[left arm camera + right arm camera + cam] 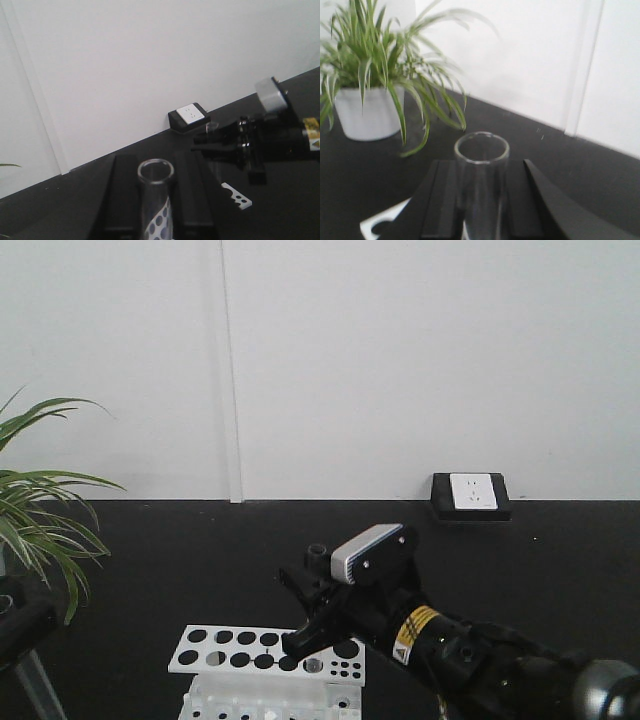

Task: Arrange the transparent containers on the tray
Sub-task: 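Lower the right gripper onto the other glass tube and close it, then lift the second tube out of the rack with the right gripper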

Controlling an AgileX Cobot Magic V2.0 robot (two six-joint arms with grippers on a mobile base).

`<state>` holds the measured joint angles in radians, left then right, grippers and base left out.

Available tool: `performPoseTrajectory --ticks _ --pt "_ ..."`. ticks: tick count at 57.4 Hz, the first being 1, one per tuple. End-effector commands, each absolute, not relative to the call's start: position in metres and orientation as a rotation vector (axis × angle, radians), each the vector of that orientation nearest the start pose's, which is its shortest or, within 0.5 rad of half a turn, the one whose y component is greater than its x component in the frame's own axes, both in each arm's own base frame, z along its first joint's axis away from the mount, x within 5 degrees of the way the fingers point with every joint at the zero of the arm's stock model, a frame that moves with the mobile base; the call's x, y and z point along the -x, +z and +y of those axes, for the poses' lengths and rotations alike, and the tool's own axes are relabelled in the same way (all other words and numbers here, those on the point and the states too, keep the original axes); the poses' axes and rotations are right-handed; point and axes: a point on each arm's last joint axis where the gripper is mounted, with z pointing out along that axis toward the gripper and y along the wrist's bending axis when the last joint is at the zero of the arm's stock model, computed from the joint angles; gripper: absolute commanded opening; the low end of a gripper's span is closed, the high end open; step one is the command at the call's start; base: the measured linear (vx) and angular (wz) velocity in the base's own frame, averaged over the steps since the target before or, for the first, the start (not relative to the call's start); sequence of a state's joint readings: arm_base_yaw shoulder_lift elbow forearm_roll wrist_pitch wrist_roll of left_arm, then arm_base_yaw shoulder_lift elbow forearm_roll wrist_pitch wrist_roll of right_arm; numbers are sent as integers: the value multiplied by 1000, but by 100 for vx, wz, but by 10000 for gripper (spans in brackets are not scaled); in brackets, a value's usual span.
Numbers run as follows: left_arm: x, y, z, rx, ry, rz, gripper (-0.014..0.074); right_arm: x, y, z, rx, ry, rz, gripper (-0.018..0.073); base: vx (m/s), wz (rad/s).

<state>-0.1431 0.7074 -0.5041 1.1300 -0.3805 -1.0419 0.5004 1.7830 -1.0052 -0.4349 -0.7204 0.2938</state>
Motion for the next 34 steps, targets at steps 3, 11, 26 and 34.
performPoseTrajectory --ticks 3,11,26,34 --pt "-140 344 -53 -391 -381 1432 -6 -308 325 195 602 561 1338 -13 0 0" --pt "-142 342 -50 -297 -433 1479 -6 -273 371 166 572 466 1443 -13 0 0" --pt "-130 323 -49 -286 -453 1519 -6 -187 377 104 501 312 1549 -11 0 0" --pt "-118 303 -46 -263 -472 1547 -6 -148 359 82 491 307 1529 -11 0 0"
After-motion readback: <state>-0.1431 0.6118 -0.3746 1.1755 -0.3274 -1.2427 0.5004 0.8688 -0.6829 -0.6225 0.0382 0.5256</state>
